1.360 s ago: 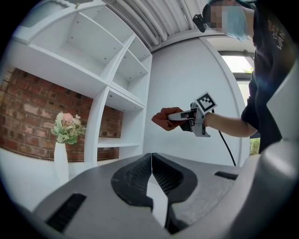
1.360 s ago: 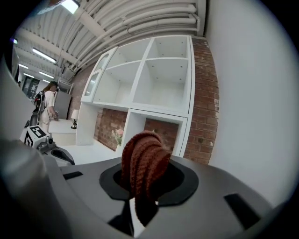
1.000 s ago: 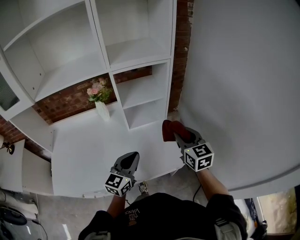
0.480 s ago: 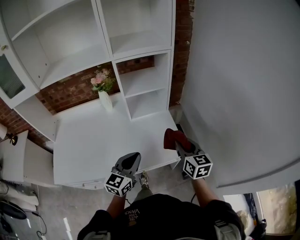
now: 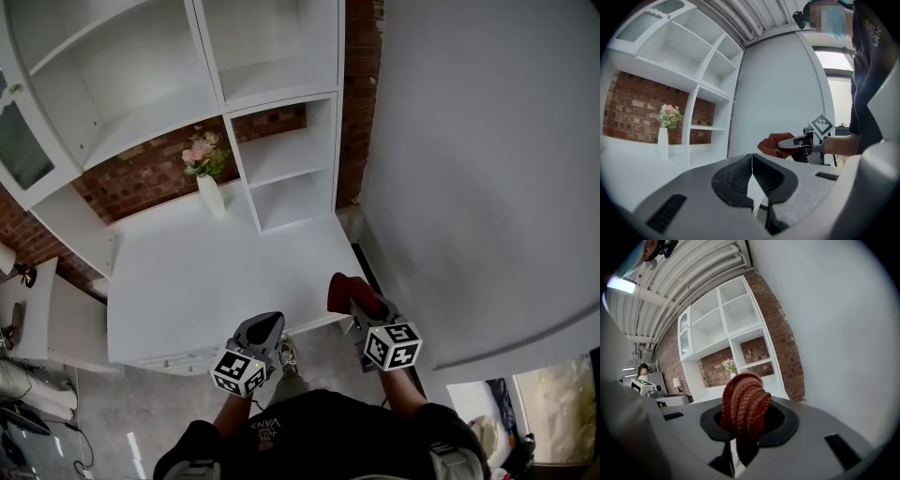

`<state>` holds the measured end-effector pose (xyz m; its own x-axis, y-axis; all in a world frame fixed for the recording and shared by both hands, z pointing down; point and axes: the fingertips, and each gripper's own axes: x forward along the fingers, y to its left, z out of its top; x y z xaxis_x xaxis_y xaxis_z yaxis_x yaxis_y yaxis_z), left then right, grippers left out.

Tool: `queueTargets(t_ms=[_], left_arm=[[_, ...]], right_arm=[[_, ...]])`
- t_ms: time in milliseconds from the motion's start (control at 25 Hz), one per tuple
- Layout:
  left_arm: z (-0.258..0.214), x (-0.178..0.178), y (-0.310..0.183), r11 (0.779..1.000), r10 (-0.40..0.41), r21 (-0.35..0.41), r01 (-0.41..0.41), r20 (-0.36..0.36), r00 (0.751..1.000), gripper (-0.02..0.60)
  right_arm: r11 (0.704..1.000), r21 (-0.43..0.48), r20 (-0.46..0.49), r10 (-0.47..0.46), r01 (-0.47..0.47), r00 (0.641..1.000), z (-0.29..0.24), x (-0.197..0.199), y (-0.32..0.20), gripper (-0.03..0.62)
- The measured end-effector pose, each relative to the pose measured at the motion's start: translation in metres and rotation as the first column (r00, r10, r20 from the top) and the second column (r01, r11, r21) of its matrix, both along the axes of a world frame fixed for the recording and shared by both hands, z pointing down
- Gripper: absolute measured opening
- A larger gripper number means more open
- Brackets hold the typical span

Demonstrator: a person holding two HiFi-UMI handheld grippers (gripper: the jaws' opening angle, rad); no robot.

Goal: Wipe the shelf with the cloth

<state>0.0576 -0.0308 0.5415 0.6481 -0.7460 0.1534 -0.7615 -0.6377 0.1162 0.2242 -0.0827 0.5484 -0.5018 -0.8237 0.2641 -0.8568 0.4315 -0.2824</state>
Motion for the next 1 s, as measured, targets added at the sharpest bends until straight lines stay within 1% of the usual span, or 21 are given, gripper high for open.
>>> queueTargets(t_ms=[200, 360, 640, 1000], left_arm=[[0.006, 0.003, 0.006, 1.000, 0.010, -0.019, -0.010, 0.003, 1.000, 0.009], [0.005, 0.006, 0.008, 1.000, 0.018, -0.016, -0.018, 0.004, 1.000, 0.009], [0.007, 0.006, 0.008, 1.000, 0.015, -0.016, -0.014, 0.008, 1.000, 0.009], [0.005, 0.016, 0.008, 1.000, 0.021, -0.014, -0.021, 0.001, 1.000, 0.009]], right_arm=[[0.999, -0.034, 0.000, 0.009, -0.009, 1.000, 0.012, 0.006, 0.015, 0.094], [0.999, -0.052, -0.009, 0.009, -0.009, 1.000, 0.019, 0.008, 0.022, 0.094], [0.999, -0.050, -0.012, 0.015, -0.015, 1.000, 0.021, 0.010, 0.022, 0.094], [0.998, -0.055, 0.001, 0.028, -0.028, 1.000, 0.022, 0.016, 0.025, 0.094]])
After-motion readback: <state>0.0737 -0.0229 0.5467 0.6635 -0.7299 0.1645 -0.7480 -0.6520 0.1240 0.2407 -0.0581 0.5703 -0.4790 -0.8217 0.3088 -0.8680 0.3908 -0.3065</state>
